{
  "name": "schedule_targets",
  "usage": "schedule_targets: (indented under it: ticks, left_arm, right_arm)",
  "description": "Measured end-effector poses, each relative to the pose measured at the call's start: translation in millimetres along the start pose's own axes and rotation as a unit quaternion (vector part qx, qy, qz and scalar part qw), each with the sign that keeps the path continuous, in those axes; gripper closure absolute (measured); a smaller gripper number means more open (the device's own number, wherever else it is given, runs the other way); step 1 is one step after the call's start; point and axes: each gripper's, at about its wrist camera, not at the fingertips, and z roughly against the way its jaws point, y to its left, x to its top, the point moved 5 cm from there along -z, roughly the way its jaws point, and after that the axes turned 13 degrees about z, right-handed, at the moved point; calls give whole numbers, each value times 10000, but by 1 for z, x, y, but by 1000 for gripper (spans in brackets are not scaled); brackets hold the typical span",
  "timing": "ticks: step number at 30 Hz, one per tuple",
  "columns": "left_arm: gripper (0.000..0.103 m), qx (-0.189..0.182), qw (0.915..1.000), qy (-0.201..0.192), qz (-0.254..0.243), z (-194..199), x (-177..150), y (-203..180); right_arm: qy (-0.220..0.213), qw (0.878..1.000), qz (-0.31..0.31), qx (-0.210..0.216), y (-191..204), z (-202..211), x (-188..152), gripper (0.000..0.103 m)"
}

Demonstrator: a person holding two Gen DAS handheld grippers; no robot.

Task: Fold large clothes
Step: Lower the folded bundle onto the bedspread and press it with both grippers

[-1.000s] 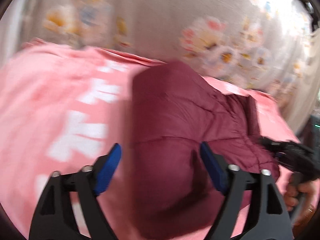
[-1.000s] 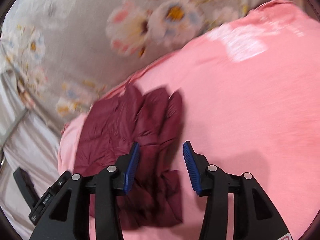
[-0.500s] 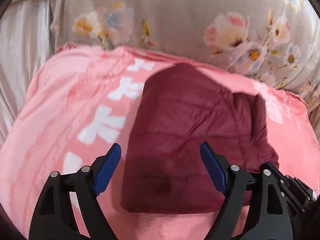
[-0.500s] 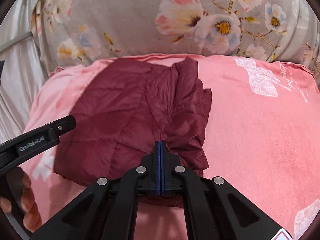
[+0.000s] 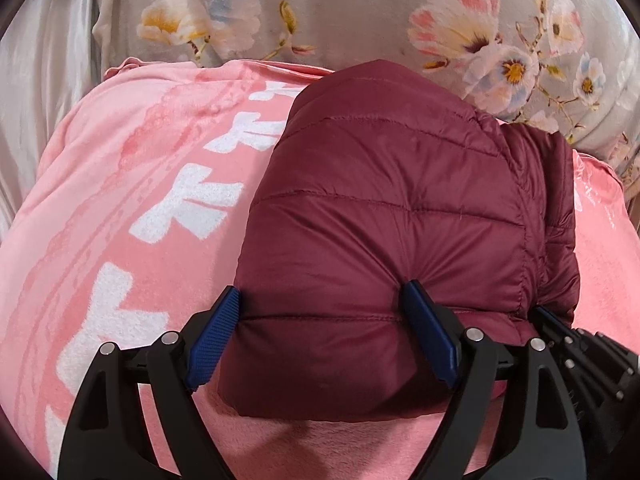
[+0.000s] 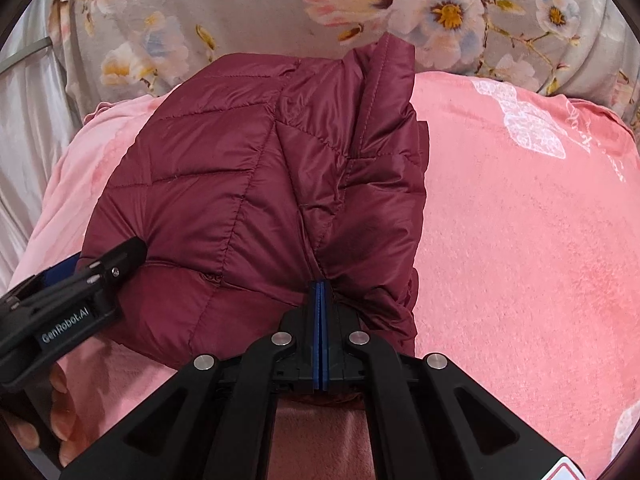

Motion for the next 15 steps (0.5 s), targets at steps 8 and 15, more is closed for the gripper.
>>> schedule_targets:
  ticks: [8, 15]
  left_arm:
    - [21, 8, 10000, -75, -41, -5, -3, 1]
    - [21, 104, 9999, -65, -103, -7, -5, -2]
  right_arm:
    - [62, 9999, 71, -103, 3, -2, 1, 103]
    - [80, 9999, 62, -105, 4, -3, 1, 103]
